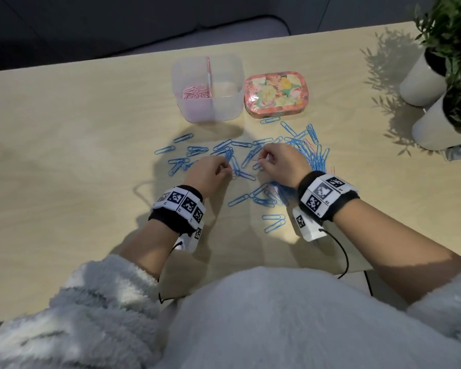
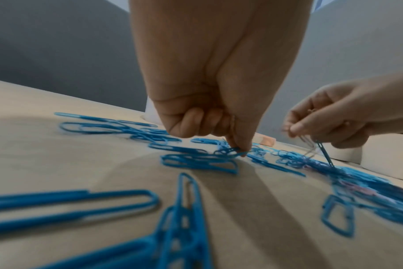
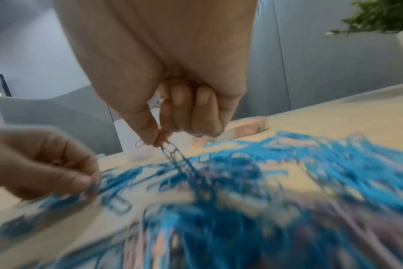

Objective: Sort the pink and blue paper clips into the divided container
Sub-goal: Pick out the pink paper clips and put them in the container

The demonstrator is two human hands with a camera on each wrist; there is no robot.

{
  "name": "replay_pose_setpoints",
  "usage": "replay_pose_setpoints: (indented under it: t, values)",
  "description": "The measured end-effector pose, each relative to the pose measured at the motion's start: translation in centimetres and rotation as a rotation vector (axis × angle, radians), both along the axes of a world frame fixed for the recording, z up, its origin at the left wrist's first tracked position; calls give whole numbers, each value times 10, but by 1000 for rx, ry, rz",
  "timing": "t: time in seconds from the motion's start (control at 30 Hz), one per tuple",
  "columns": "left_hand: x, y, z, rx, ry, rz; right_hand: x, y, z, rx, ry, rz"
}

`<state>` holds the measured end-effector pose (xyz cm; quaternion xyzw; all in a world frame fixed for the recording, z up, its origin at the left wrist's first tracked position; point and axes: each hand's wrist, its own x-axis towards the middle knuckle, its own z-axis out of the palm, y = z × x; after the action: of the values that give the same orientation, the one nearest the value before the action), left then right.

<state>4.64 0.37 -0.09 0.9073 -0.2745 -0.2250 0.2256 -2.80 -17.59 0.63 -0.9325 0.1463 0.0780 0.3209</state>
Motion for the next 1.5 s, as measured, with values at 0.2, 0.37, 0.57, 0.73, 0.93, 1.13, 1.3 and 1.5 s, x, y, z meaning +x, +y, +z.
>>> replay_pose_setpoints:
  t: [0.2, 0.37, 0.57, 0.73, 0.93, 1.13, 1.3, 1.5]
  values:
    - [1, 19, 6, -29, 8, 60, 70, -4, 50, 301, -106, -53]
    - [3, 27, 13, -66, 26, 131, 154, 17, 81, 229, -135, -8]
    - [26, 33, 37, -61, -22, 206, 209, 42, 83, 88, -3, 51]
    - [68, 16, 62, -98, -50, 195, 209, 43, 81, 184, -28, -52]
    - [122, -23, 70, -16, -247, 110, 134, 12, 87, 536, -172, -234]
    - [132, -13, 66, 5, -426, 123, 50, -29, 56, 477, -107, -245]
    - [43, -37, 45, -183, -500, -66, -38, -68, 22, 165, -10, -251]
    - [-46, -44, -4, -30, -190, -491, -78, -51, -1, 114, 154, -70]
